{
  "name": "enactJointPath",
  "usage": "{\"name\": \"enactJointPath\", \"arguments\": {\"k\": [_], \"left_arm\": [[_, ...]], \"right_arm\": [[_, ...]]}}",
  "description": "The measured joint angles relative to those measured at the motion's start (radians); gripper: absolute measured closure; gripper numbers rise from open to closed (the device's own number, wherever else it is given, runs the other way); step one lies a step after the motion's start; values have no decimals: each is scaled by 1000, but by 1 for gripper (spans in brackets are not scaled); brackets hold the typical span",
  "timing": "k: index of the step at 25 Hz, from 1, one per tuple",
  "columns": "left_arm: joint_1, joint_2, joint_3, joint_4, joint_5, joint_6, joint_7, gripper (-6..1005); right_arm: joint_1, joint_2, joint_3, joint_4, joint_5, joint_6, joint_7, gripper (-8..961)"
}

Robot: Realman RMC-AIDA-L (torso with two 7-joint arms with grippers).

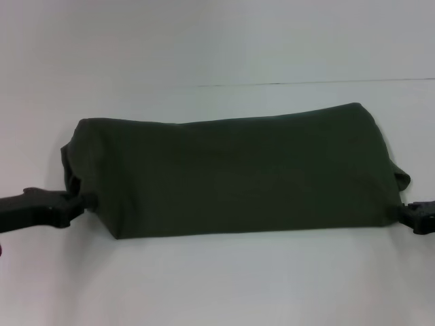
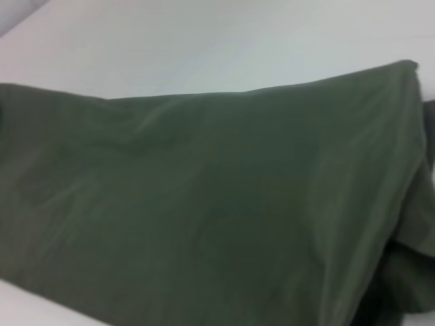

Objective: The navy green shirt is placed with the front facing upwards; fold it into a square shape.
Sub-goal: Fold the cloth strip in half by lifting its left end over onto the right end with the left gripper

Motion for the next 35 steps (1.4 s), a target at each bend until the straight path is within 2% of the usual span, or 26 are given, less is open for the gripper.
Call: {"name": "enactJointPath", "arguments": {"k": [4,14,20,31,35], "left_arm": [[23,0,-5,23,7,54,57,993],[80,-4,-22,86,33,142,74,993],[100,-6,-44,104,43,202,95,992],[94,-5,-46,104,58,230,96,993],[91,-6,-44,102,58,223,92,993]], "right_arm": [[-27,12,4,-24,4,-43,-40,920],[-107,13,11,-25,17,-193,-133,919],[-147,13,31,-28,21,-215,-141,919],[-143,12,62,-29,25,-186,-141,916],[-135,1,106,-29,38,-190,-162,898]]}}
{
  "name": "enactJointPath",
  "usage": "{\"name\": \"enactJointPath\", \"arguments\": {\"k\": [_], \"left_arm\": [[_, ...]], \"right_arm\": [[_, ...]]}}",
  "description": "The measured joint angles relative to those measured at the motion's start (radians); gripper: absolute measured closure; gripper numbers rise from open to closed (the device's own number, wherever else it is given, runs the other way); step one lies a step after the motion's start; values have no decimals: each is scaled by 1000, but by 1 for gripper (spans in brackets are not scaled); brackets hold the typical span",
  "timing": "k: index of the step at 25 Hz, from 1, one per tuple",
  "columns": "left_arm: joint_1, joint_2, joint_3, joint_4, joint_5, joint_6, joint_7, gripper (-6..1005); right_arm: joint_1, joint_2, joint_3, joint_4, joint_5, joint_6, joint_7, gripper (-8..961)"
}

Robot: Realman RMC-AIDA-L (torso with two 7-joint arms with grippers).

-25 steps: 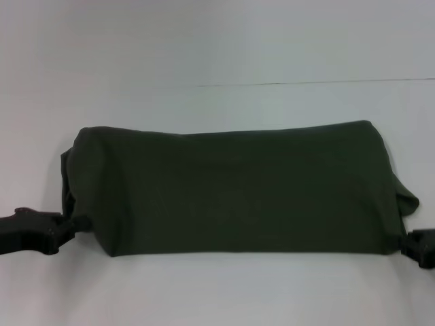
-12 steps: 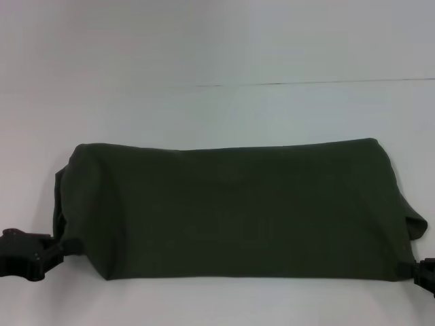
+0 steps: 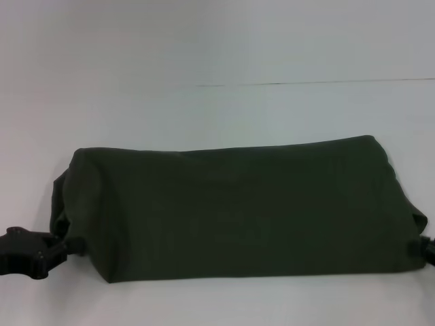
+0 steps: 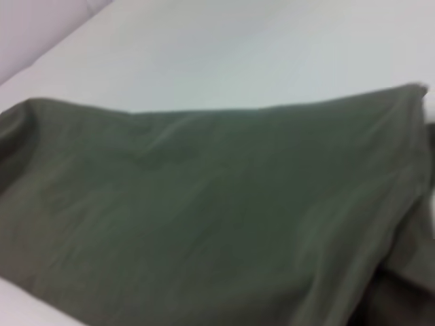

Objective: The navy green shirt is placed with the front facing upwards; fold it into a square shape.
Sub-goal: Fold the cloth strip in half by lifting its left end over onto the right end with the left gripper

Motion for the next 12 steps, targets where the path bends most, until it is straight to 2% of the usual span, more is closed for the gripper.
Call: {"name": "enactJointPath", "arguments": {"k": [5,8,12], "left_arm": [[-3,0,-2,-1,-5,-3,-2,991],[-3,0,-2,-2,-6,-8,-4,990],[-3,0,-2,-5,-9,-19,-14,988]], "right_arm": [[2,-14,8,-6,23,-24,-12,876],[1,-12,10,-38,26,-27,-15,685],[-8,-8,56,-79,69,-44,-27,521]]}}
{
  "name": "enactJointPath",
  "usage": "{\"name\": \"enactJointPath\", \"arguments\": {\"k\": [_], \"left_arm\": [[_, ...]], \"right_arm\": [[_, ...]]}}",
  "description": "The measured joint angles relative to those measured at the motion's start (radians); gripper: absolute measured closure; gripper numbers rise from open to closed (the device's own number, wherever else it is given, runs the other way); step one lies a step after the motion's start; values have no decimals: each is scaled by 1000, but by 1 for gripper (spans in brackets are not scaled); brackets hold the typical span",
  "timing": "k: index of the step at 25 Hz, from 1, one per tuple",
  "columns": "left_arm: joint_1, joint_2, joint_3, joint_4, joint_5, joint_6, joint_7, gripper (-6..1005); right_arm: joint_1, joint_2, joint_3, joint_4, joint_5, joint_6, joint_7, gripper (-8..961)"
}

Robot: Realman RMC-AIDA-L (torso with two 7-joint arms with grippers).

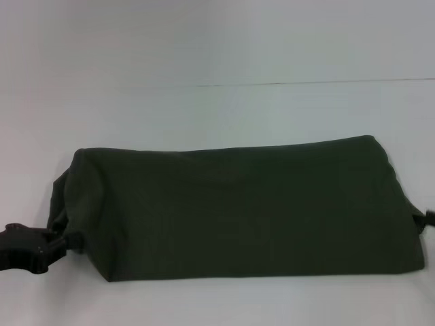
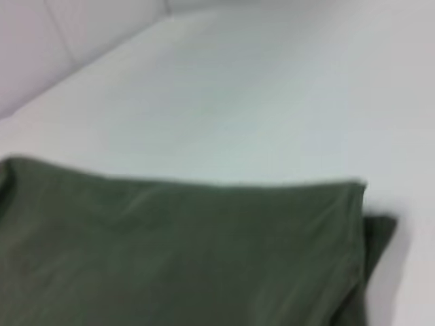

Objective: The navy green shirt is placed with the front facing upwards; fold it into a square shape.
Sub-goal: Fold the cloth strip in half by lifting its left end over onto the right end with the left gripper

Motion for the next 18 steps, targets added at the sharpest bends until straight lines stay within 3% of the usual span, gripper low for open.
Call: {"name": "enactJointPath", "arguments": {"k": [7,18], "left_arm": [[1,0,0,-13,-13,-7,-3,951],[32,6,-137,-61,7,-90,-6,855]], "right_arm": [[13,13,28,-8,143,-109,-87,207],[145,18,-41,86,155,-113,-157,175]]}}
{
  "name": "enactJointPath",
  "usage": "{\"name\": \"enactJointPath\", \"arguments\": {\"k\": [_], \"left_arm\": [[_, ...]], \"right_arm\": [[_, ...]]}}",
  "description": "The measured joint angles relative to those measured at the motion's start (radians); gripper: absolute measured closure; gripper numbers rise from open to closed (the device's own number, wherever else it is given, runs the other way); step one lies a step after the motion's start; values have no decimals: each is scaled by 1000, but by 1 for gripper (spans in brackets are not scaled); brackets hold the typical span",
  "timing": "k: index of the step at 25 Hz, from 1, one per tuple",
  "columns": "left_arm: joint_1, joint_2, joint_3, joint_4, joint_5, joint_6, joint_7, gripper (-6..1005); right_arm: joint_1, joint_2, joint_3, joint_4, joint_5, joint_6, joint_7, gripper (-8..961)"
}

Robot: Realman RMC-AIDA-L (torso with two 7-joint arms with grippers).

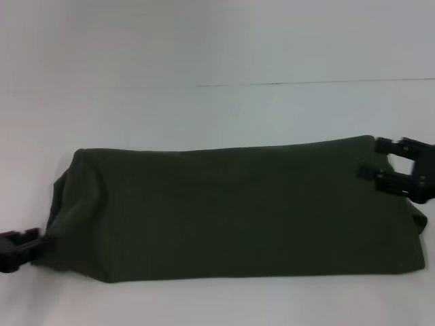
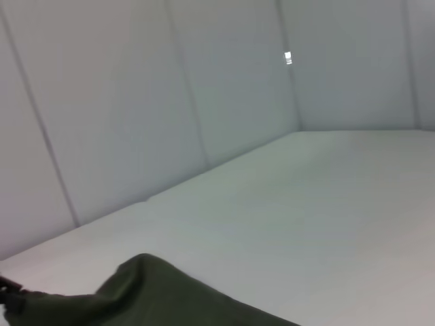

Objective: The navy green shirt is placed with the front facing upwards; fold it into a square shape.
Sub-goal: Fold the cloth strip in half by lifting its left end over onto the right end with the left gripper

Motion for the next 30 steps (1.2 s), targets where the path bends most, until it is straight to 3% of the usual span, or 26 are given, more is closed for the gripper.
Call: {"name": "enactJointPath", "arguments": {"k": [1,4,8,15,20,30], "left_arm": [[7,0,-15,3,4,-19,0,846],[14,6,-80,11,6,-67,-16,622],[-9,23,-152,9,-33,-52,-87,447],[-109,27,-100,-88,-77,44,-138,173],[-164,28,-49,-196,-82,-21,-132,80],[-233,29,6,-310,-77,-230,-142,81]], "right_arm": [[12,0,-13,9,0,9,-3,176],[47,0,-56,34,0,45,-6,178],[103,2,-153,95,5,109,-34,180],[154,4,-212,172,8,175,-64,183],[178,6,-227,221,12,202,-85,183],[188,10,-228,272,17,205,-109,185]]}}
